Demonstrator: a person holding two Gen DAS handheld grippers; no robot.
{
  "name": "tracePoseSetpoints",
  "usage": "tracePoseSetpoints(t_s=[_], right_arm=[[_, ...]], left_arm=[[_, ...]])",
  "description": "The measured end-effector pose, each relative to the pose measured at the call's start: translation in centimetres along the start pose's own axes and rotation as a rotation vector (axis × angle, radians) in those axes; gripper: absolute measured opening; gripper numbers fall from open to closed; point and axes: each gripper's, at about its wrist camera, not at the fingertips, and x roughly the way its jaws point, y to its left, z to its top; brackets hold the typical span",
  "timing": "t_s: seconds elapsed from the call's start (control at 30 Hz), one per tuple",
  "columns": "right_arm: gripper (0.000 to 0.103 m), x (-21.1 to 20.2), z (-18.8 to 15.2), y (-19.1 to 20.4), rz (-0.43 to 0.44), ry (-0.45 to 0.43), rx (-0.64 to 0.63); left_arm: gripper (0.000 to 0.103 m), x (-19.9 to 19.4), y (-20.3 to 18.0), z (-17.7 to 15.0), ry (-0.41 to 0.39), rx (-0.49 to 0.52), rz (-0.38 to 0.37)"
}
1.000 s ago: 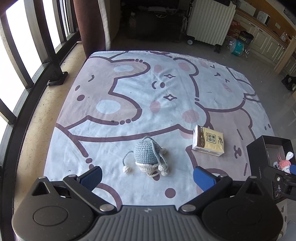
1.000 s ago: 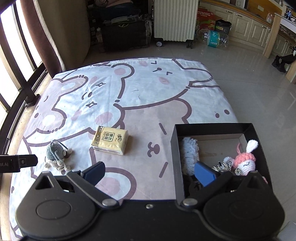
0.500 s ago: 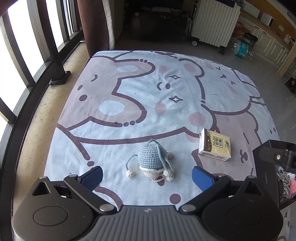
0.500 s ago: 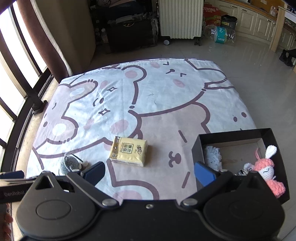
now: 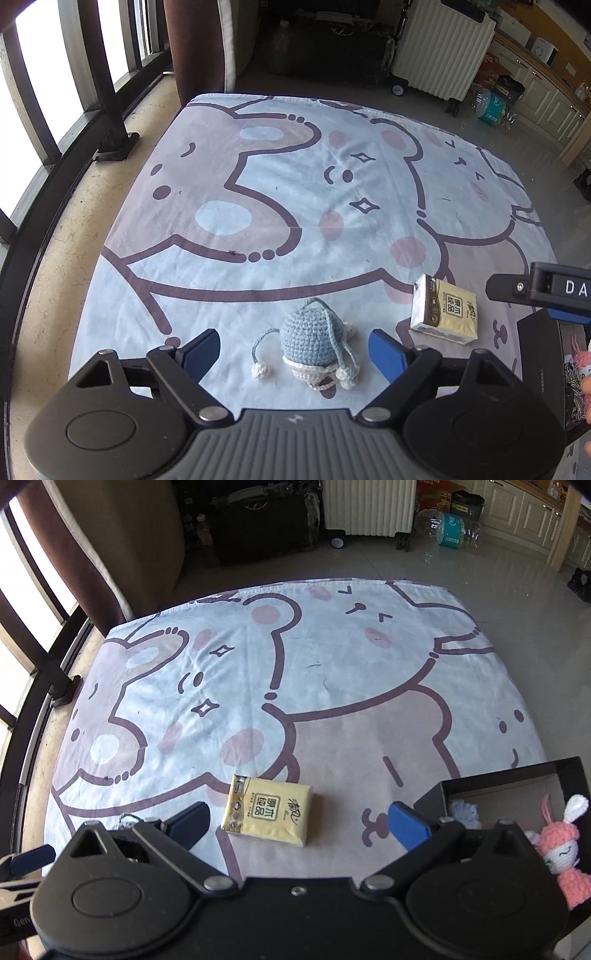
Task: Organize objects
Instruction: 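Move the left gripper to the grey knitted mouse while the right gripper approaches the yellow tissue pack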
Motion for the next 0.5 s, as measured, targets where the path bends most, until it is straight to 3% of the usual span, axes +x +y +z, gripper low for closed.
tracePoseSetpoints(t_s=[0.1, 0.2, 0.5], right_arm=[[0.103, 1.1, -0.1, 0.3, 0.029, -0.023, 0.035], [0.103, 2.5, -0.2, 0.9, -0.019, -0.022, 0.02], [0.103, 6.7, -1.2, 0.2, 0.025, 0.081, 0.189]], left_arm=[[0.084, 0.8, -0.1, 0.1, 0.007, 0.012, -0.003], [0.082, 1.4, -0.6, 0.1, 0.016, 0.048, -0.001], [0.08, 3.2, -1.7, -0.6, 0.057, 0.138, -0.008]])
